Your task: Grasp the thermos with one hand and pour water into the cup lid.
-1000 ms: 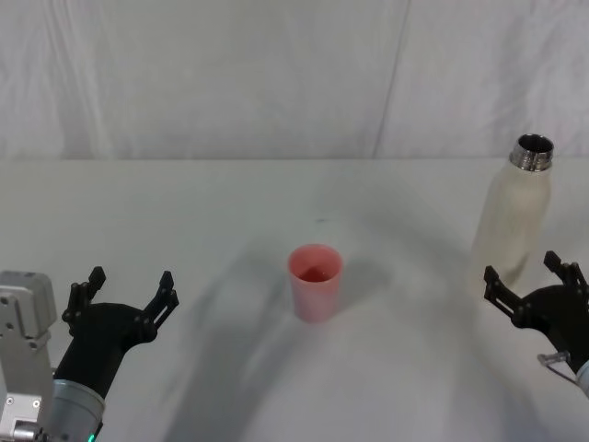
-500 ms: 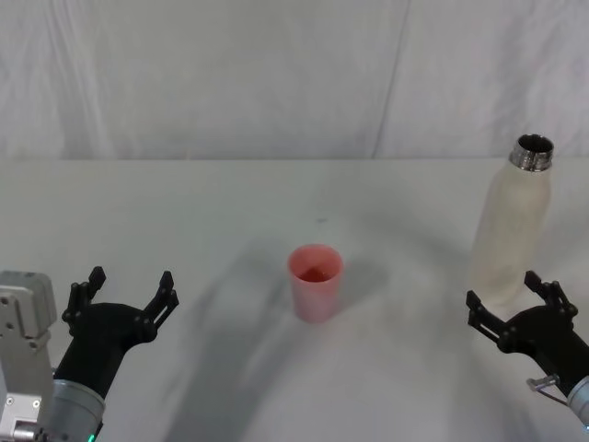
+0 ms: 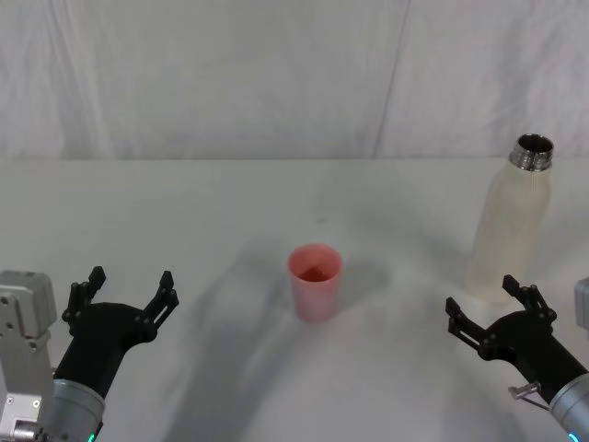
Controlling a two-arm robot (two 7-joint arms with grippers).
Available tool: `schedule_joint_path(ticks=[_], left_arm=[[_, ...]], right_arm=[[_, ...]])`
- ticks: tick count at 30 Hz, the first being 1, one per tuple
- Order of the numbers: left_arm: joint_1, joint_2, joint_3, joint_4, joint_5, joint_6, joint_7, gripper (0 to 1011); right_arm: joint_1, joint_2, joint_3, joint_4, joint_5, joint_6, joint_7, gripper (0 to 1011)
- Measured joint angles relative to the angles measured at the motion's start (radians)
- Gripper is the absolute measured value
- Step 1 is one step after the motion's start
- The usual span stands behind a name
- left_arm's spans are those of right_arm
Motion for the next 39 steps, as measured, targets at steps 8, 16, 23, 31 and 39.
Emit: schedule_joint_path(ticks=[8, 16, 23, 31, 39], left_arm=[[0.000, 0.000, 0.000, 0.000, 0.000, 0.000, 0.000, 1001], [0.000, 0.000, 0.000, 0.000, 0.000, 0.000, 0.000, 1001], [0.000, 0.000, 0.000, 0.000, 0.000, 0.000, 0.000, 1001], [0.000, 0.000, 0.000, 0.000, 0.000, 0.000, 0.000, 1001], [0.000, 0.000, 0.000, 0.000, 0.000, 0.000, 0.000, 1001]], right_arm=[[0.015, -0.019, -0.025, 0.030, -0.006, -0.037, -0.001, 1001], [0.032, -0.031, -0.048, 0.055, -0.018, -0.055, -0.002, 1001], [0.049, -0.042, -0.061, 0.079, -0.024, -0.070, -0.002, 1001], [0.050, -0.050, -0.057, 0.102, -0.022, -0.090, -0.006, 1001], [0.050, -0.051, -0.054, 0.109, -0.015, -0.101, -0.005, 1001]])
